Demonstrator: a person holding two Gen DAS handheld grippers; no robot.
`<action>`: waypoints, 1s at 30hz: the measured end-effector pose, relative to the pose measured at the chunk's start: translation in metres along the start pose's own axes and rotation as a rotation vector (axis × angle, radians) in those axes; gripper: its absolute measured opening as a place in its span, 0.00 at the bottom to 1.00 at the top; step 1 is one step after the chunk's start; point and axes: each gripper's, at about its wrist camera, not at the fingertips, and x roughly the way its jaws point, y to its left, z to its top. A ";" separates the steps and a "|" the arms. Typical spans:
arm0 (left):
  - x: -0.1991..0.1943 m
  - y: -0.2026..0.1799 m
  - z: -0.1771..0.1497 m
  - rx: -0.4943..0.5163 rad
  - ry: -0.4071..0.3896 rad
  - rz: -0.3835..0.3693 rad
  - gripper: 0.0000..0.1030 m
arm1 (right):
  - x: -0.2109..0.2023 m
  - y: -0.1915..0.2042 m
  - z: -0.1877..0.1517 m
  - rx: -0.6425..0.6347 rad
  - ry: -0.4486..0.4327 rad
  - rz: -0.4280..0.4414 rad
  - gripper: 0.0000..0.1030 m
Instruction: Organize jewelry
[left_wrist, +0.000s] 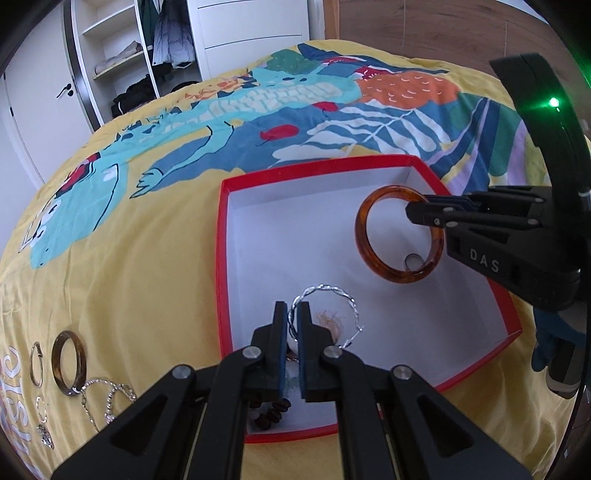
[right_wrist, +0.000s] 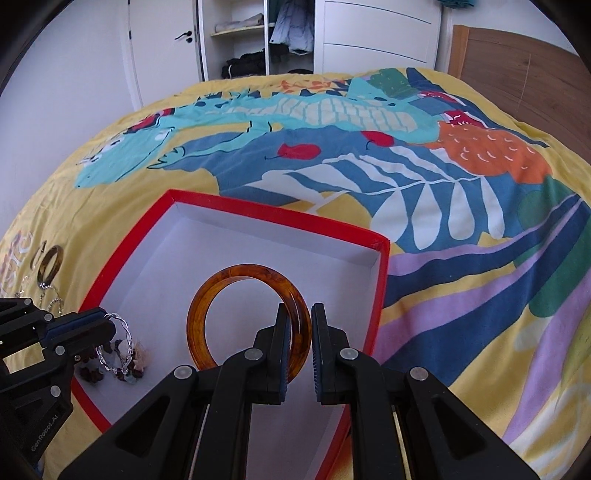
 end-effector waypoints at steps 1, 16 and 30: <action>0.001 0.000 -0.001 -0.001 0.003 -0.001 0.04 | 0.001 0.000 0.000 -0.001 0.003 0.000 0.10; 0.014 0.001 -0.010 -0.018 0.040 -0.001 0.05 | 0.012 0.001 -0.007 -0.007 0.035 -0.006 0.10; 0.013 0.004 -0.011 -0.026 0.039 0.001 0.06 | 0.015 0.003 -0.008 -0.012 0.042 -0.002 0.10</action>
